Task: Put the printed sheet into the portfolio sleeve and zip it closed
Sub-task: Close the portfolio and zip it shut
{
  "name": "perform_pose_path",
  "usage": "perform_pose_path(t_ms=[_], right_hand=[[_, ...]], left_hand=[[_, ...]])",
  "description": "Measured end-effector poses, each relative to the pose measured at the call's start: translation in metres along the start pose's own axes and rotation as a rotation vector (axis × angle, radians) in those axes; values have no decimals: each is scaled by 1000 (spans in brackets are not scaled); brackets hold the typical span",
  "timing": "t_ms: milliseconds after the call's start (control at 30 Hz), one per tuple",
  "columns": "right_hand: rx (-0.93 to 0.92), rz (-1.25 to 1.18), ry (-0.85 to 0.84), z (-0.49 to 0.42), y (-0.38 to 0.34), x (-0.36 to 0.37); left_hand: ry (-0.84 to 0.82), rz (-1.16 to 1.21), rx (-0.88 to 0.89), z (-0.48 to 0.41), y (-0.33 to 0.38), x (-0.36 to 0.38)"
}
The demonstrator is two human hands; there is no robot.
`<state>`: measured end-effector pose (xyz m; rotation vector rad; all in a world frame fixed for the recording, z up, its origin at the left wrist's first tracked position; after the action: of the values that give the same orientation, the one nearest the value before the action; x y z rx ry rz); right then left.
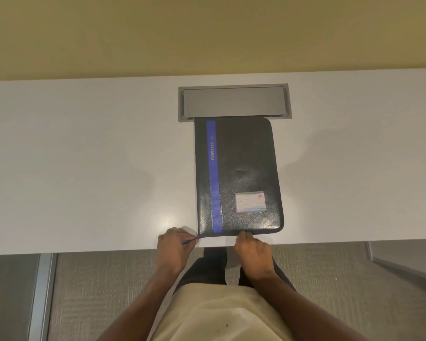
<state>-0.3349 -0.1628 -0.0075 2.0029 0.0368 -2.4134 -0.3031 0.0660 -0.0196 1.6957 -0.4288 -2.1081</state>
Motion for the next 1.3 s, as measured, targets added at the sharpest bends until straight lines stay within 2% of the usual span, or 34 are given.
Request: perform_pose_path(t_ms=[133,267,333,400,467,500,600,733,833,1067,1300], right_hand=[[55,43,-19,6,38,-1],[74,76,-144,16,73,4],[167,53,-136,18,90,2],[272,-36,-84,19,101,-2],[302,-107,-62,19,108,-1],[328,-155,-43,20,111,2],[573,-454,-15,22,114,7],[680,-700,117,23,112,7],[745,-774,154,23,110,13],[819,-804,188,30,109,32],[671,-908,255,32,124,37]], left_hand=[[6,-32,2,-2,0,0],[12,-117,57,-4,-2,0],[-13,-138,66,-5,-2,0],[-12,-134,56,-1,-1,-1],[39,-115,111,7,2,2],[78,-115,176,11,6,3],[117,-68,405,14,34,9],[-43,-98,515,-9,90,24],[-172,-198,607,-29,136,48],[-306,-489,785,-53,203,94],[-330,-517,777,-63,206,99]])
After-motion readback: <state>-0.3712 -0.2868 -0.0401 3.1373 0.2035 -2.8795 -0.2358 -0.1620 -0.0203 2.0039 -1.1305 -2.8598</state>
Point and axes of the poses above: each hand's wrist, its own z-axis away from the middle knuckle, its own x-axis out of the palm, y = z × x, the point moved 1 cm from there along -z, towards the middle knuckle, and after that the axes turned 13 degrees about y, right-handed, at the moved point
